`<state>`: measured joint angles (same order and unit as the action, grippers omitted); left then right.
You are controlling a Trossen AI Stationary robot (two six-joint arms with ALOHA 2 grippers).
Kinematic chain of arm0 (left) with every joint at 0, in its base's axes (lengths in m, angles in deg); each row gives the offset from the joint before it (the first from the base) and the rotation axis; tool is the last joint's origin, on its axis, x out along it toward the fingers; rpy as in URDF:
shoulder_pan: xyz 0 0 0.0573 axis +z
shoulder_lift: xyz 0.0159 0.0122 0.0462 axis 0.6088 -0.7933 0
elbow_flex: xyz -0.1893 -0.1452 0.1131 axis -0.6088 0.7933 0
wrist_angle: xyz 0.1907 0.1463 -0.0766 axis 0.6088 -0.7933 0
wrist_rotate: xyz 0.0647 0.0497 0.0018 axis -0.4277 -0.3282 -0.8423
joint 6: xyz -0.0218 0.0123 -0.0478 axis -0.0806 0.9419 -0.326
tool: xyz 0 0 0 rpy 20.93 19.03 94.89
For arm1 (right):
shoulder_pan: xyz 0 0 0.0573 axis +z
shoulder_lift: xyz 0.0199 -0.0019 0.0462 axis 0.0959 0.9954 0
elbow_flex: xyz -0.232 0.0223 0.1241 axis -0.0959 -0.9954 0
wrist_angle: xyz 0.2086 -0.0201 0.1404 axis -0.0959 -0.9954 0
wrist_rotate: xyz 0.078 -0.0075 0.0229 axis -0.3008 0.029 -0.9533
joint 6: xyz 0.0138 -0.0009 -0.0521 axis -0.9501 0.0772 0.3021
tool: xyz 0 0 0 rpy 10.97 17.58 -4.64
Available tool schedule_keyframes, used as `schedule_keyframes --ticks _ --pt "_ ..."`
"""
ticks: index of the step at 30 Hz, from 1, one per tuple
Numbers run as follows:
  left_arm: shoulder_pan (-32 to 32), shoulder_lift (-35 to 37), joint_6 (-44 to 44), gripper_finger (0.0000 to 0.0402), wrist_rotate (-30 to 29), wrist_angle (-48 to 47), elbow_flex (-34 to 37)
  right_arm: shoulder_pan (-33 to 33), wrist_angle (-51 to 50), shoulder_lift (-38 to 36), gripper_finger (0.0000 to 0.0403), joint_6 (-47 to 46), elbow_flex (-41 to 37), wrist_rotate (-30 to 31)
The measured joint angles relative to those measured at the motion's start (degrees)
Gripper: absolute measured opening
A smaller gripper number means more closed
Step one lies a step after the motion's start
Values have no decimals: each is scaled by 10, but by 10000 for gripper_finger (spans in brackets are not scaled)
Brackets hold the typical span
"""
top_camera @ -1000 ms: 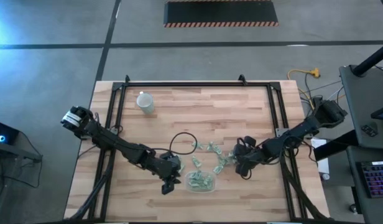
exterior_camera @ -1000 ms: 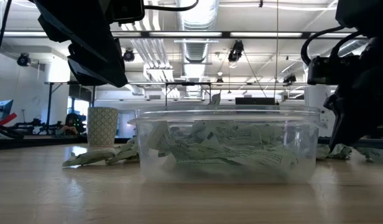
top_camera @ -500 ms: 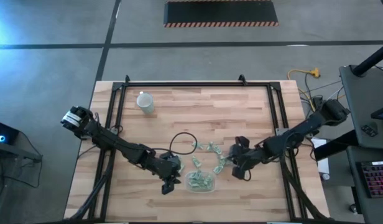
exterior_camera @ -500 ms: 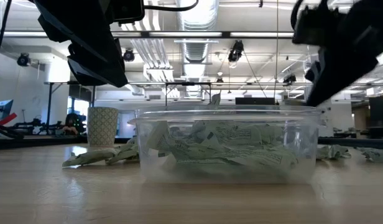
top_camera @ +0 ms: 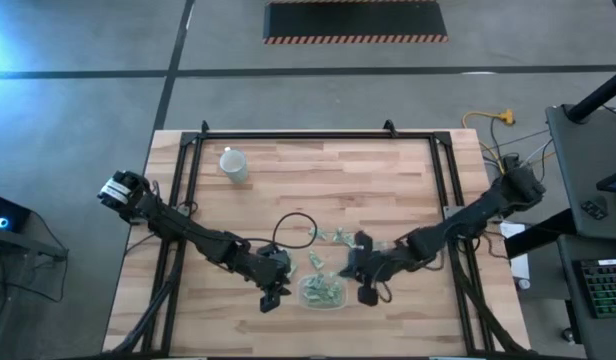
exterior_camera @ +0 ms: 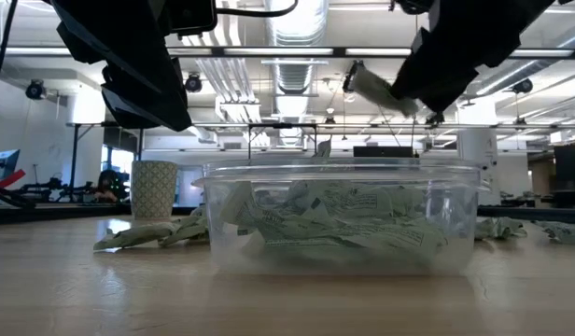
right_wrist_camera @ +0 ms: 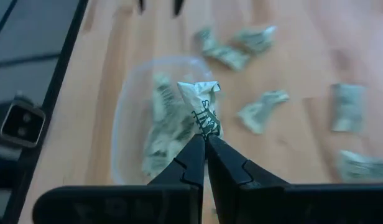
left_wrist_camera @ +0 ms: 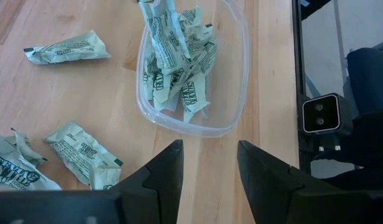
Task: Pick and place Stevia / Truvia into bins
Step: Put the stevia packet into the transparent container
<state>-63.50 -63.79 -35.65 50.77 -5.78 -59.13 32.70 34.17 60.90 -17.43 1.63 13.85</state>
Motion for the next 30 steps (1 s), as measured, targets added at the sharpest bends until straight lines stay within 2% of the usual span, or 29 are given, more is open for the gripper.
schedule_keyframes --ticks 3,12,17,25,30 --pt "0 0 0 135 0 0 0 0 -6 52 9 13 37 -28" --pt "0 0 -15 135 0 3 0 -2 -103 151 9 21 170 -26" --pt "0 0 -15 135 0 4 0 -1 -157 196 8 4 213 -30" --pt "0 0 -14 135 0 4 0 2 -178 204 13 -10 237 -33" --pt "0 0 -14 135 0 3 0 2 -185 186 55 -8 235 -46"
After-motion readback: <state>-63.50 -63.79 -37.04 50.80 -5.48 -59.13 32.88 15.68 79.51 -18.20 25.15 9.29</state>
